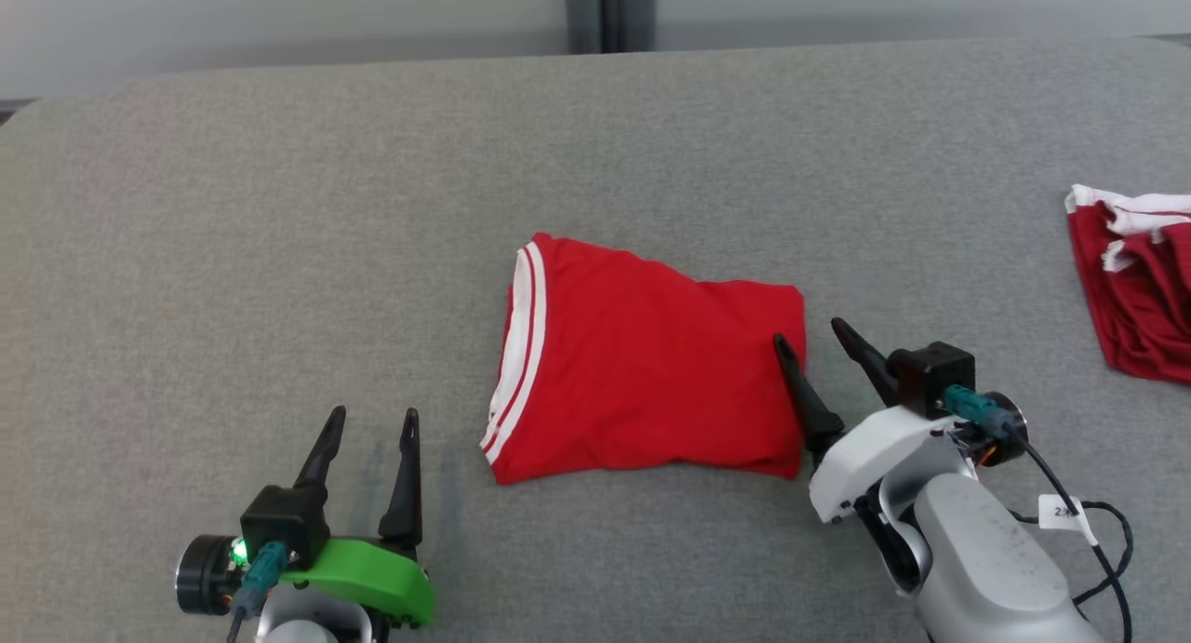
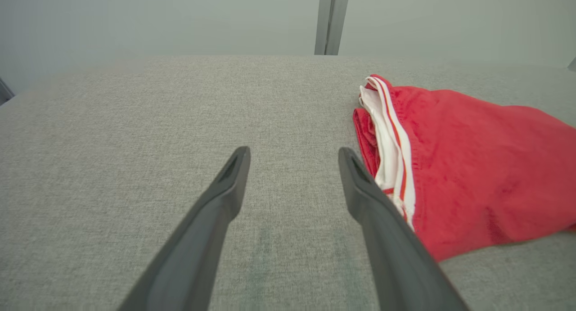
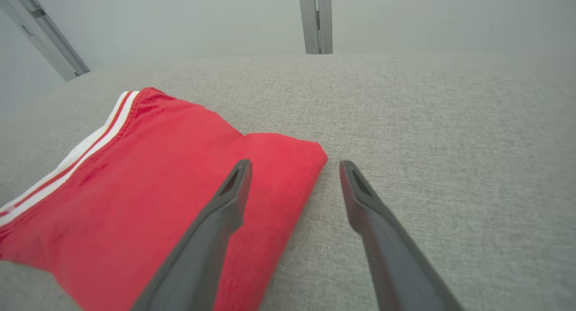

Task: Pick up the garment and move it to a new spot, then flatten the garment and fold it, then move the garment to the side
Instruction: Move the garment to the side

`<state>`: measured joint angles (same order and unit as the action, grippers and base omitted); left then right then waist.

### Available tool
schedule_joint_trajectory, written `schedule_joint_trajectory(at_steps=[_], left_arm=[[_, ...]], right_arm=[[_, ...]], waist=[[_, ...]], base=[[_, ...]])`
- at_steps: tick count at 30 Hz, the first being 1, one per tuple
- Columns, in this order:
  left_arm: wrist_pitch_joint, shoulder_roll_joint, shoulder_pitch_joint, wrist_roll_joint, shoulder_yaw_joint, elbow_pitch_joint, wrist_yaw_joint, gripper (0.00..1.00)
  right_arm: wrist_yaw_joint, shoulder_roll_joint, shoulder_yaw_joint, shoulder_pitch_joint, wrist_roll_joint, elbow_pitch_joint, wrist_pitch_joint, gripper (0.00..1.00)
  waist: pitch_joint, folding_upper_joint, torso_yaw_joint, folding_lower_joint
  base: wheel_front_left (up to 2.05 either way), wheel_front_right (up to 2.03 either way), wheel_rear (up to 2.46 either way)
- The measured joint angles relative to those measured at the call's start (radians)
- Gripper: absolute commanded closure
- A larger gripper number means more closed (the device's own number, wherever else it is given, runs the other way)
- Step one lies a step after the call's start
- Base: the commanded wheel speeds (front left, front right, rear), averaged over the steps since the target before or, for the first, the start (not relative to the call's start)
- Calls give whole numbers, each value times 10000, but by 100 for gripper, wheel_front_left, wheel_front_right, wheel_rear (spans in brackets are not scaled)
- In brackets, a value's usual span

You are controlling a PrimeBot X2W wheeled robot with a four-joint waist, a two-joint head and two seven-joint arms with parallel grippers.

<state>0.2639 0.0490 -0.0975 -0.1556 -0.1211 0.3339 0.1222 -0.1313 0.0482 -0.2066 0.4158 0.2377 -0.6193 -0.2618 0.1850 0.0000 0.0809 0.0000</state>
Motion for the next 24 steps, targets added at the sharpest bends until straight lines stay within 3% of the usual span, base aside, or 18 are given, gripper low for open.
schedule_joint_trajectory(at_steps=[5,6,7,8,9,16,24], left_arm=[[0,2,-125,-23,-94,65,17,0],[0,2,-125,-23,-77,65,19,0],[0,4,-125,-23,-52,67,19,0],[0,6,-124,-23,0,67,21,0],[0,2,-120,-15,38,69,21,0],[0,4,104,366,485,-50,50,0],[0,92,-25,573,165,-353,56,0]], right_arm=[[0,10,-238,308,98,-1605,-46,0],[0,10,-324,342,261,-1751,-98,24],[8,40,-468,397,414,-1845,-123,24],[6,63,-589,429,523,-1893,-130,91],[2,65,-629,461,600,-1910,-132,100],[-48,-111,-318,338,752,-1394,-100,100],[-46,-48,12,-169,901,-790,-77,100]], waist=[[317,0,482,0],[362,0,549,-1],[418,0,616,0],[474,0,667,0],[517,0,694,0],[686,0,250,0],[799,0,-1295,0]], base=[[0,0,0],[0,0,0],[0,0,0],[0,0,0],[0,0,0],[0,0,0],[0,0,0]])
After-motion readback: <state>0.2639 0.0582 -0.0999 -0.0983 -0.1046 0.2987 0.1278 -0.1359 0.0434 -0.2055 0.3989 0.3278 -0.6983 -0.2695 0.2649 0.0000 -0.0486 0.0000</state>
